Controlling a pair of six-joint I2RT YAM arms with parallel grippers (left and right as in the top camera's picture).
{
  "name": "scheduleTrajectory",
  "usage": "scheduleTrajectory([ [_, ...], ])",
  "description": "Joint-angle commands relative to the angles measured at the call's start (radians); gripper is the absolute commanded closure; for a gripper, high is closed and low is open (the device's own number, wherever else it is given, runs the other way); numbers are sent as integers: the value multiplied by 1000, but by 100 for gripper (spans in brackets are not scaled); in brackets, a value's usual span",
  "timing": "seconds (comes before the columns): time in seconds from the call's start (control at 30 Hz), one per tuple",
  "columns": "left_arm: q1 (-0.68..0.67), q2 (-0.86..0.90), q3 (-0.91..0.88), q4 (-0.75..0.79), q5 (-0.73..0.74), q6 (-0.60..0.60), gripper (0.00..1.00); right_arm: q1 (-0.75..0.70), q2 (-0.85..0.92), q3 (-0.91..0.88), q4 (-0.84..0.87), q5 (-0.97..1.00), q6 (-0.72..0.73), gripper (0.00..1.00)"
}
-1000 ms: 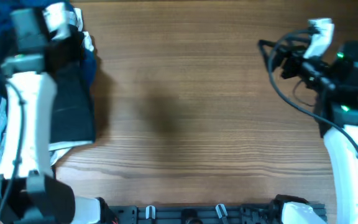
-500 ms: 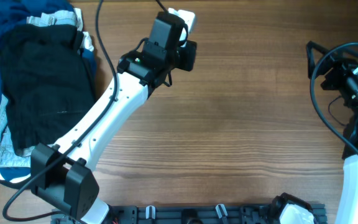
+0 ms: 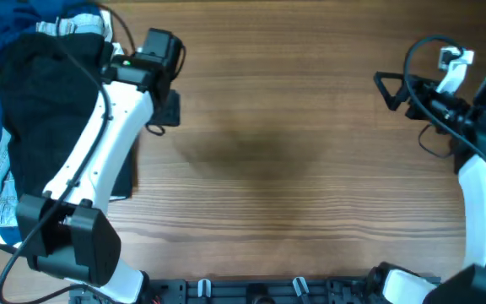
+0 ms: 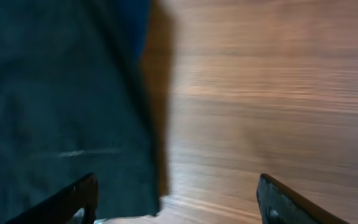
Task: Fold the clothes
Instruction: 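Drag the black shorts right onto the open table with the left gripper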
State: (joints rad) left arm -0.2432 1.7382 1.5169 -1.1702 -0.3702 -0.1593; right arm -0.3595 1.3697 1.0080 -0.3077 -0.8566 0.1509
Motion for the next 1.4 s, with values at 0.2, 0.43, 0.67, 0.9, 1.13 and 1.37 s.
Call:
scheduleTrajectory([
  [0.2, 101, 144, -58, 23, -100, 128, 20, 16, 54, 18, 16, -99, -73, 0],
  [0.43, 106, 303, -60, 70, -239, 31, 20, 16, 54, 18, 11, -99, -99, 0],
  [0.67, 134, 316, -60, 115, -275, -2, 23, 16, 54, 18, 7, -98, -99, 0],
  [0.9, 133, 386, -60, 126, -275, -2, 28, 16, 54, 18, 0, -98, -100, 0],
  [1.13, 132, 398, -60, 50, -275, -7, 64, 16, 54, 18, 0, -98, -100, 0],
  [1.37, 124, 391, -14, -99, -275, -123, 96, 16, 54, 18, 2, -98, -98, 0],
])
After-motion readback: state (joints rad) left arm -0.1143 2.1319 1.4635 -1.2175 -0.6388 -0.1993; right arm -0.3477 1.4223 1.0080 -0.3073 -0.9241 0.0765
